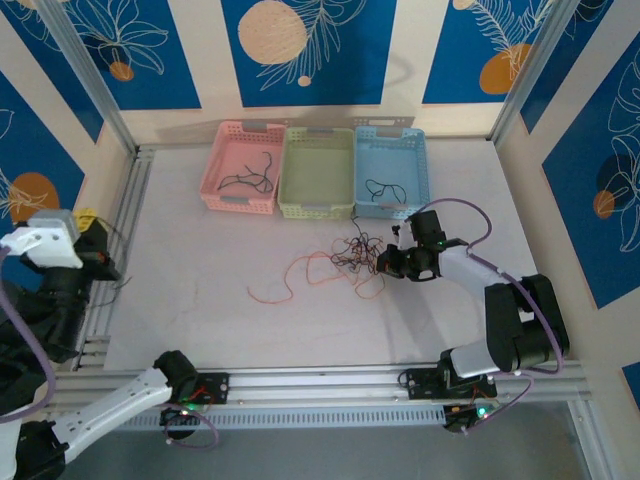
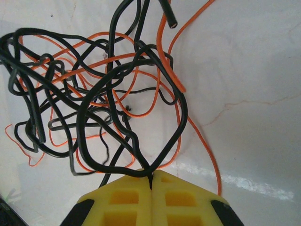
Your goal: Untangle the cables
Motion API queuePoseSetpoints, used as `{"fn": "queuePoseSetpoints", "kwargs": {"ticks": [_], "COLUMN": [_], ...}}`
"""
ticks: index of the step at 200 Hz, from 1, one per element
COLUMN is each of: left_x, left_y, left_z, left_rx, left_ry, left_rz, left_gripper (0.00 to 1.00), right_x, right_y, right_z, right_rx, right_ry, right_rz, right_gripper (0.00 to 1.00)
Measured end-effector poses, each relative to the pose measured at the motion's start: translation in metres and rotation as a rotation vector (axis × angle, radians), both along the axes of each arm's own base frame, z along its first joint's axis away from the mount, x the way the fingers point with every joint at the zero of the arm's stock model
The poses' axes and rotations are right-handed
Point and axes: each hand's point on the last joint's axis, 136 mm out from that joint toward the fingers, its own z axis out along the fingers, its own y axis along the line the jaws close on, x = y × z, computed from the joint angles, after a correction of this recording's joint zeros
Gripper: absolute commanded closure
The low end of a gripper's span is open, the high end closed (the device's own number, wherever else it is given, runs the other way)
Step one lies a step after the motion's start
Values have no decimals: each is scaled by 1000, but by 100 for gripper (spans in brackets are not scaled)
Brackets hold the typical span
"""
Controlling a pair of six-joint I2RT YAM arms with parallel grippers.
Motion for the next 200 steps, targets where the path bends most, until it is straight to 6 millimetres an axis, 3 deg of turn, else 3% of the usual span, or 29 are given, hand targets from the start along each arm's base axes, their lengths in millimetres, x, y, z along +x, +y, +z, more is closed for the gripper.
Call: {"fn": "queuePoseSetpoints", "kwargs": {"ticks": [29,75,113,159,200], "left_x": [25,82,135,222,281], "left_y": [-41,-123,-185,-238,-289], "left_z": [-10,-29,-26,-4,3], "left_rx": [49,147,134,1,-51], "left_ry": [70,200,237,227,203], "left_rz": [-89,-203,-309,-413,-501], "left_gripper": [100,100,100,100,100], "right_x": [0,0,-2,-2,-2], "right_y": [1,4,6,6,7], "right_z": [1,1,-3,-16,-16], "right_rx": [1,1,-2,-12,-12], "right_ry": [-5,-8,4,46,46], "right_rz": [4,13,21,23,24], "right_gripper": [100,100,100,100,100]}}
